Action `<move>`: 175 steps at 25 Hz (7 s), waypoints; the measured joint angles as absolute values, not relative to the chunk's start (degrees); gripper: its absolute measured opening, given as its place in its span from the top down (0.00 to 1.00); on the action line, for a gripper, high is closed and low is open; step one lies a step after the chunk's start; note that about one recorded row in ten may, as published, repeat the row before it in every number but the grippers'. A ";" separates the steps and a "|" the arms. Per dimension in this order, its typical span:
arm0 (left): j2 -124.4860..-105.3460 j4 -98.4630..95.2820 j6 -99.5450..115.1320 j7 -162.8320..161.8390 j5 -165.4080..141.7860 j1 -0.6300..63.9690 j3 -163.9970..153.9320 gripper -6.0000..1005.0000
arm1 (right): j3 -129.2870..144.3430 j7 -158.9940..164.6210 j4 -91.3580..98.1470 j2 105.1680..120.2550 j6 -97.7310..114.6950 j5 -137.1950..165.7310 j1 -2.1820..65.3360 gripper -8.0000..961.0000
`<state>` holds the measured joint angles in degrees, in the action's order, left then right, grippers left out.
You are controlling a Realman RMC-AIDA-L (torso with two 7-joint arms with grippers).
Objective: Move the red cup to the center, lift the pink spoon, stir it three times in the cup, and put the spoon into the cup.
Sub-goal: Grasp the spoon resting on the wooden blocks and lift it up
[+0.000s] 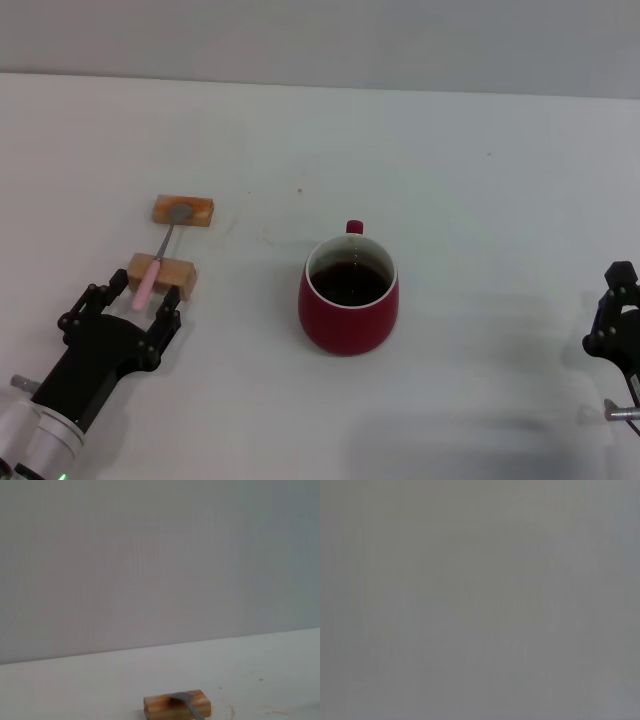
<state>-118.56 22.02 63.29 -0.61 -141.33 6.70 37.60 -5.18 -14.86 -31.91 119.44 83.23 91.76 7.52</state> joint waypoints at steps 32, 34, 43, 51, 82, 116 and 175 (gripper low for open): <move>-118.65 21.61 63.01 -1.05 -140.99 6.71 38.15 0.35 | -5.19 -14.85 -32.08 119.44 83.32 91.75 7.47 0.99; -118.65 21.62 63.01 -1.05 -140.98 6.65 38.14 0.35 | -5.18 -14.86 -32.08 119.44 83.32 91.76 7.47 0.99; -118.65 21.69 62.95 -1.07 -140.97 6.59 38.14 0.35 | -5.19 -14.86 -32.08 119.44 83.32 91.76 7.47 0.99; -118.65 21.83 62.83 -1.17 -140.97 6.59 38.07 0.35 | -5.18 -14.85 -32.08 119.44 83.32 91.75 7.47 0.99; -118.65 22.13 62.70 -1.23 -140.89 6.51 37.89 0.37 | -5.19 -14.85 -32.08 119.44 83.31 91.75 7.39 0.99; -118.65 22.15 62.92 -1.23 -140.89 6.41 37.70 0.50 | -4.83 -14.68 -32.08 119.53 83.27 91.85 7.74 0.99; -118.74 22.24 63.11 -1.23 -140.89 5.62 37.62 0.50 | -4.57 -14.86 -32.43 119.44 83.31 91.84 7.25 0.99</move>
